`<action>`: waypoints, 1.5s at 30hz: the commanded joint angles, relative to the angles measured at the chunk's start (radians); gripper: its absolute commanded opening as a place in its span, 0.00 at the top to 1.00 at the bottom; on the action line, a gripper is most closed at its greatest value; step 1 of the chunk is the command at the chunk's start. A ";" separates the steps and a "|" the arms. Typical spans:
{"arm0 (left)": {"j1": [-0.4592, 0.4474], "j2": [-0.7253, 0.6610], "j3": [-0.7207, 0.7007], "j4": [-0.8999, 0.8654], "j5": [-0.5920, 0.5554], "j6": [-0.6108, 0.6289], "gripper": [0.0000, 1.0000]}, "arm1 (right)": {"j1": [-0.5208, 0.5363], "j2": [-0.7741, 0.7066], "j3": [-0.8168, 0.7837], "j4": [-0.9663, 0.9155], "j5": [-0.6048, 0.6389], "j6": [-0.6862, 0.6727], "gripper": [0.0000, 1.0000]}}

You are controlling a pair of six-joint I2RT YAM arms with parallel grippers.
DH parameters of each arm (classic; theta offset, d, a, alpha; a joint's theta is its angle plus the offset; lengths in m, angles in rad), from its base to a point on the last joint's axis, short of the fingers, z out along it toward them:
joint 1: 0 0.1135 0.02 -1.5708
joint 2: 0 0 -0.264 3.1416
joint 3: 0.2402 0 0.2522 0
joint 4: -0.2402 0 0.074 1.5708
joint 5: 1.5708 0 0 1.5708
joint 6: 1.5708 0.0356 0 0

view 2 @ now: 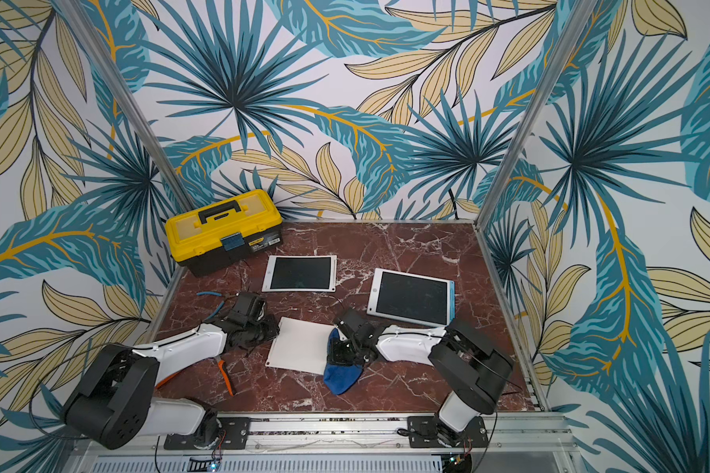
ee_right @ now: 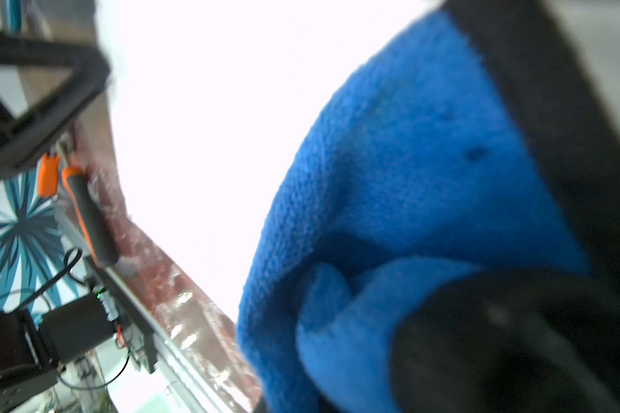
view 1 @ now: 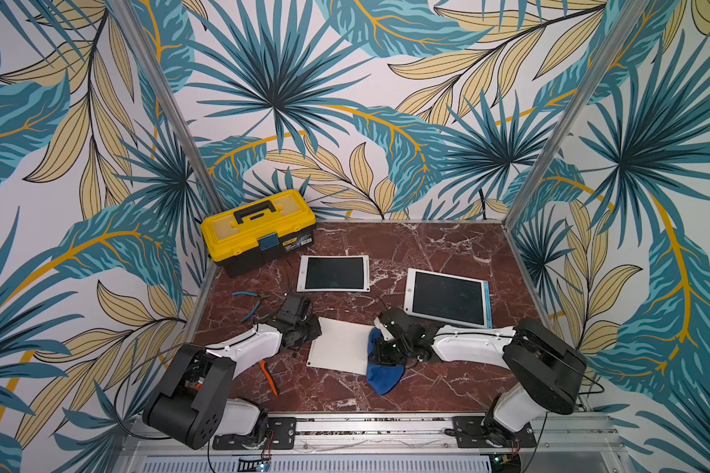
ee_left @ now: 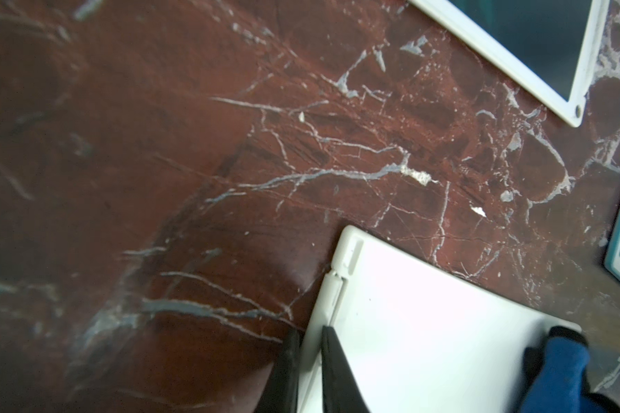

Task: Wipe the drawing tablet
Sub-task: Wipe the dirt from the drawing tablet.

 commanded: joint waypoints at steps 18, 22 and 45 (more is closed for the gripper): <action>-0.023 0.004 -0.030 -0.118 0.012 -0.028 0.86 | 0.023 0.506 0.443 0.081 -0.082 0.123 0.89; -0.024 0.018 -0.021 -0.115 0.007 -0.023 0.85 | -0.077 0.372 0.245 0.120 -0.081 0.114 0.89; -0.027 0.030 -0.004 -0.112 0.017 -0.025 0.85 | -0.232 -0.131 -0.093 -0.146 0.031 -0.001 0.87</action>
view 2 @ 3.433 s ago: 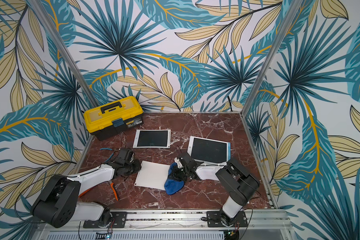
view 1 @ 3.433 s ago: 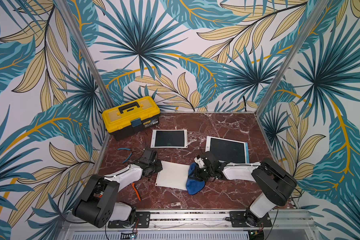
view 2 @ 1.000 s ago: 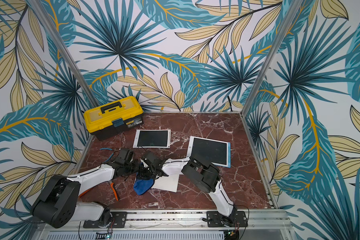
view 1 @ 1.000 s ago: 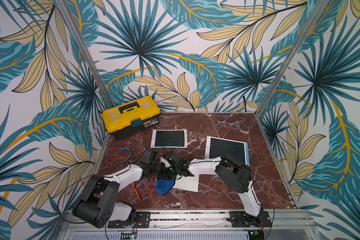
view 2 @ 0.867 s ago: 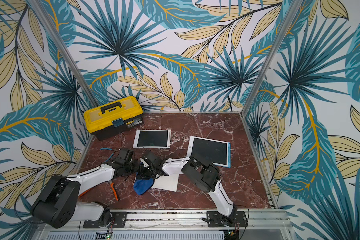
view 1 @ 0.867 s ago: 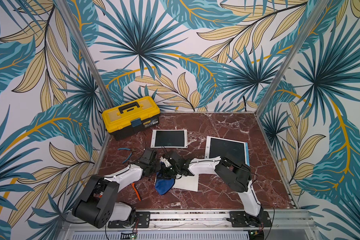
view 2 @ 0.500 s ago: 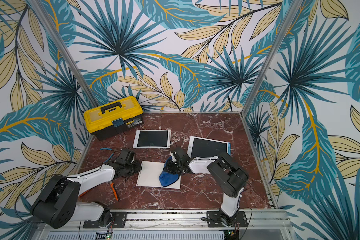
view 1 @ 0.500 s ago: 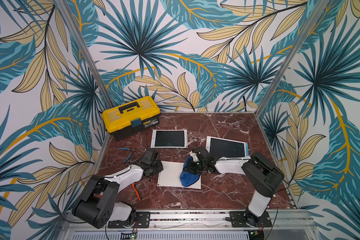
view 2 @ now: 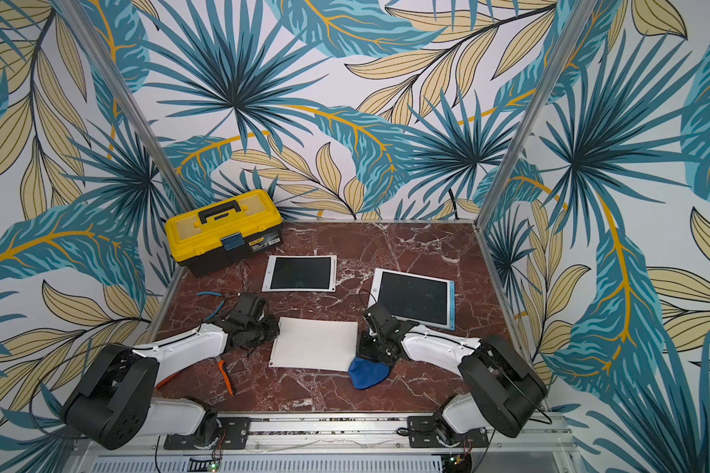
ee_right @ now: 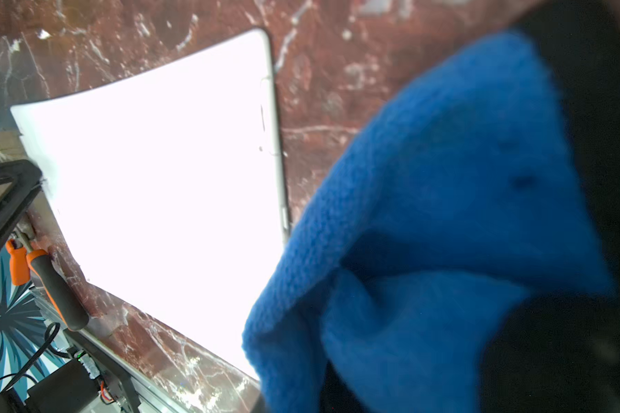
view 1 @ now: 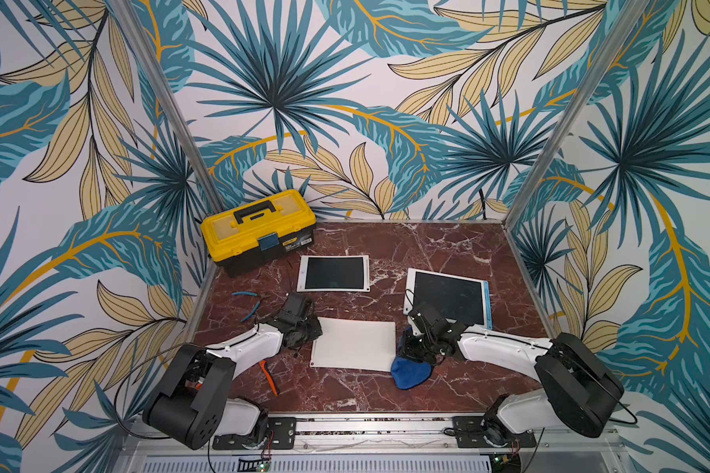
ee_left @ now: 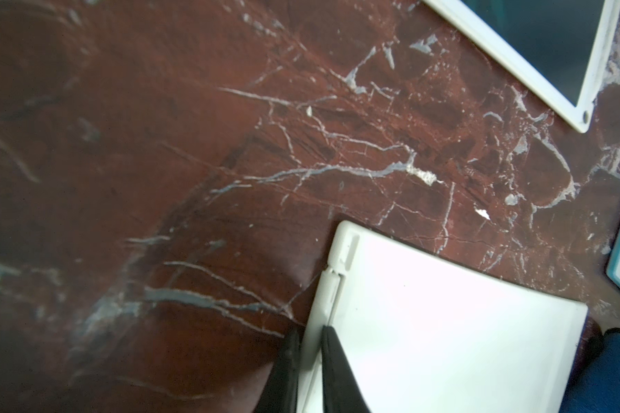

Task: Wipe the drawing tablet
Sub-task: Wipe the dirt from the drawing tablet.

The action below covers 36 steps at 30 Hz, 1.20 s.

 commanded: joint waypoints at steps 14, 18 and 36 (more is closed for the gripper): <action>-0.028 0.034 -0.011 -0.085 0.034 -0.013 0.85 | 0.211 0.532 0.543 0.078 -0.105 0.043 0.87; -0.028 0.034 -0.016 -0.086 0.033 -0.010 0.85 | 0.211 0.483 0.528 0.030 -0.029 0.024 0.87; -0.043 0.016 -0.014 -0.059 0.065 -0.028 0.85 | 0.206 0.276 0.472 -0.022 0.056 -0.033 0.87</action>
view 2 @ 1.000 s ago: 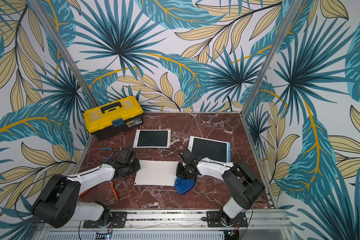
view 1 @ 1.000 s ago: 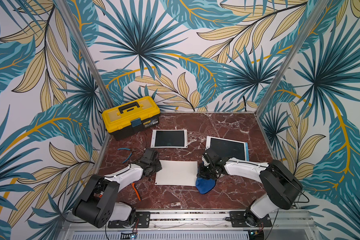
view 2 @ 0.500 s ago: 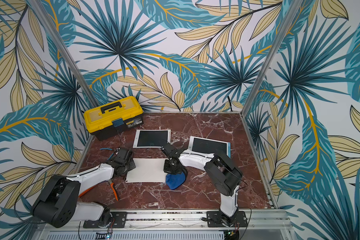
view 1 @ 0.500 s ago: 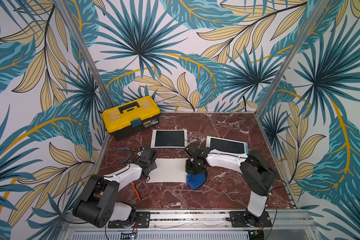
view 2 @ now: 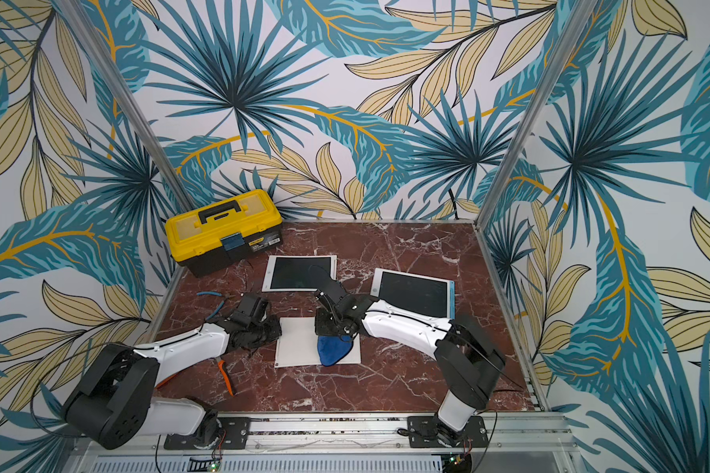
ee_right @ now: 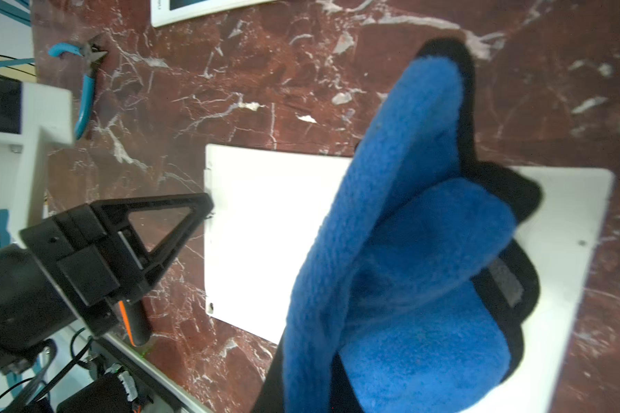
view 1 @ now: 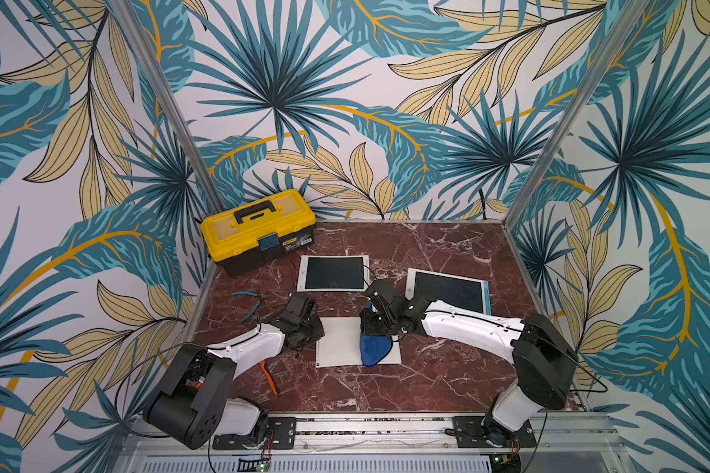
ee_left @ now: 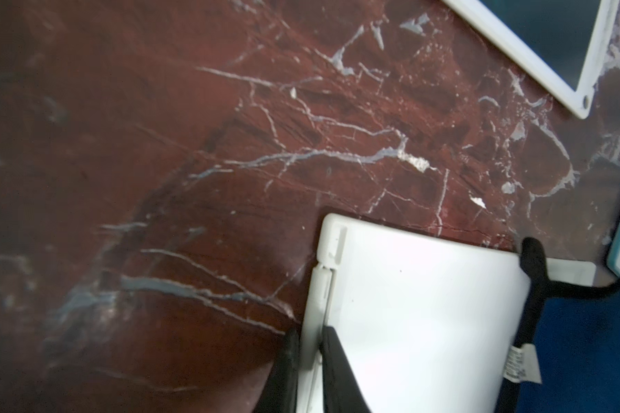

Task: Wipe the drawing tablet
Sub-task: Wipe the dirt from the drawing tablet.

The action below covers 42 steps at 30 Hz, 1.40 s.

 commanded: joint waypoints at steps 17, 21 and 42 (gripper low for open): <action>-0.014 0.017 -0.019 -0.050 0.045 -0.009 0.85 | 0.038 0.451 0.096 0.338 -0.320 0.139 0.87; -0.013 0.012 -0.029 -0.050 0.043 -0.005 0.85 | -0.013 0.367 -0.054 0.325 -0.260 0.103 0.87; -0.013 0.016 -0.034 -0.050 0.046 -0.001 0.85 | -0.154 -0.379 -0.359 0.061 -0.129 0.022 0.87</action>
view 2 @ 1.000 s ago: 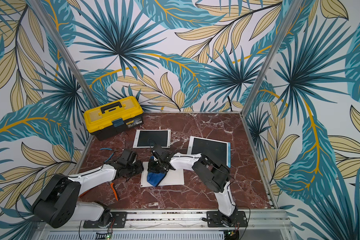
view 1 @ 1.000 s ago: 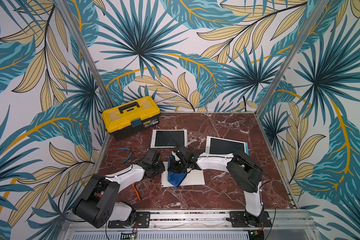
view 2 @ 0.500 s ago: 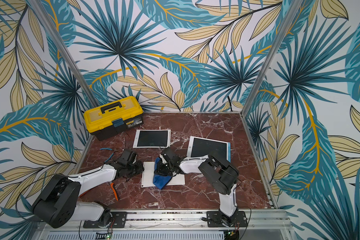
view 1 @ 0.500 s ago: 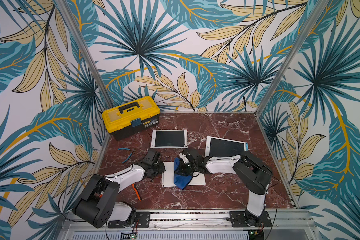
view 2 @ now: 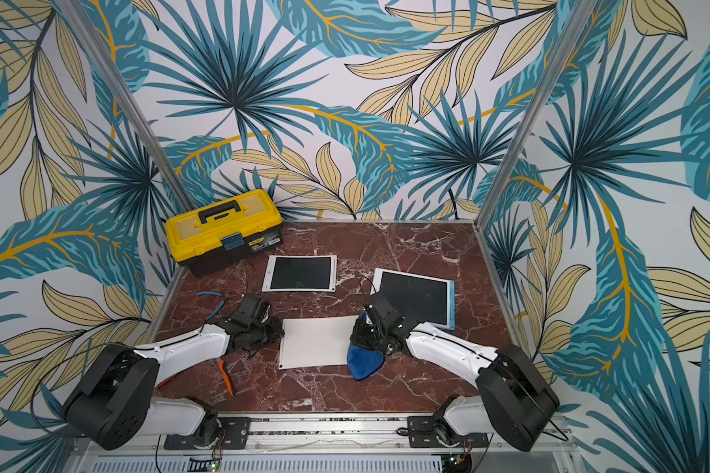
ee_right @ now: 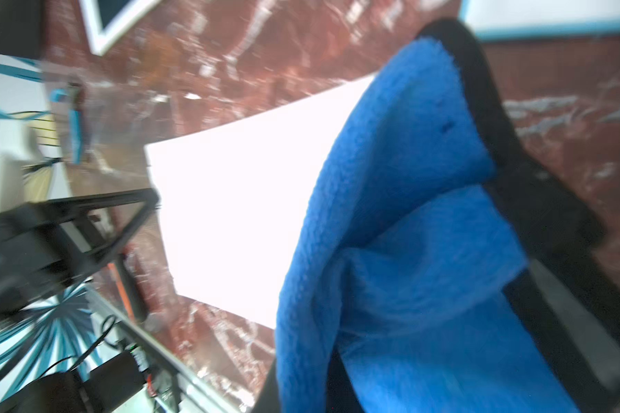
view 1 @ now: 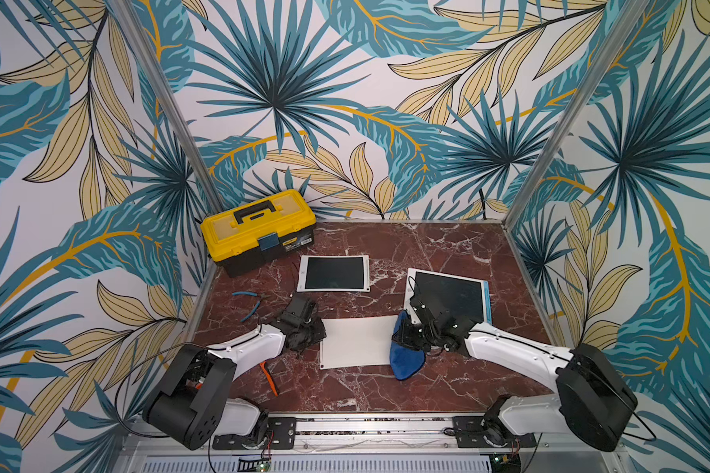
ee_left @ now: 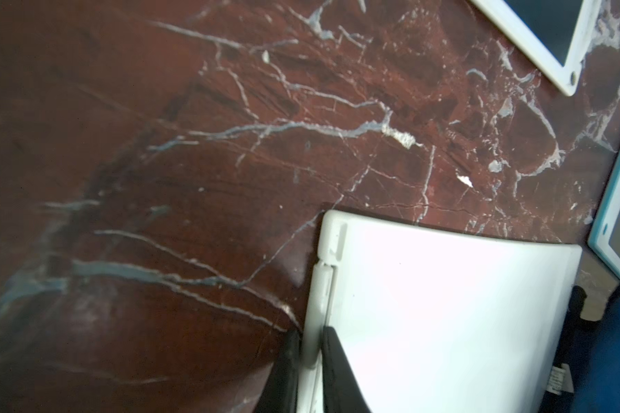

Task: Wipe the drawing tablet
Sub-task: Wipe the dirt from the drawing tablet.

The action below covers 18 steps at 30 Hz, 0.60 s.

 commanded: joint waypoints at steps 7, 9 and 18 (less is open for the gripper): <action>-0.005 0.017 -0.029 -0.055 0.004 -0.003 0.85 | 0.195 0.165 0.175 0.086 -0.037 0.029 0.86; -0.005 0.016 -0.030 -0.055 0.001 -0.005 0.85 | 0.215 0.241 0.204 0.129 -0.054 0.039 0.86; -0.004 0.017 -0.034 -0.055 -0.001 -0.006 0.85 | 0.298 0.581 0.374 0.315 -0.154 0.118 0.87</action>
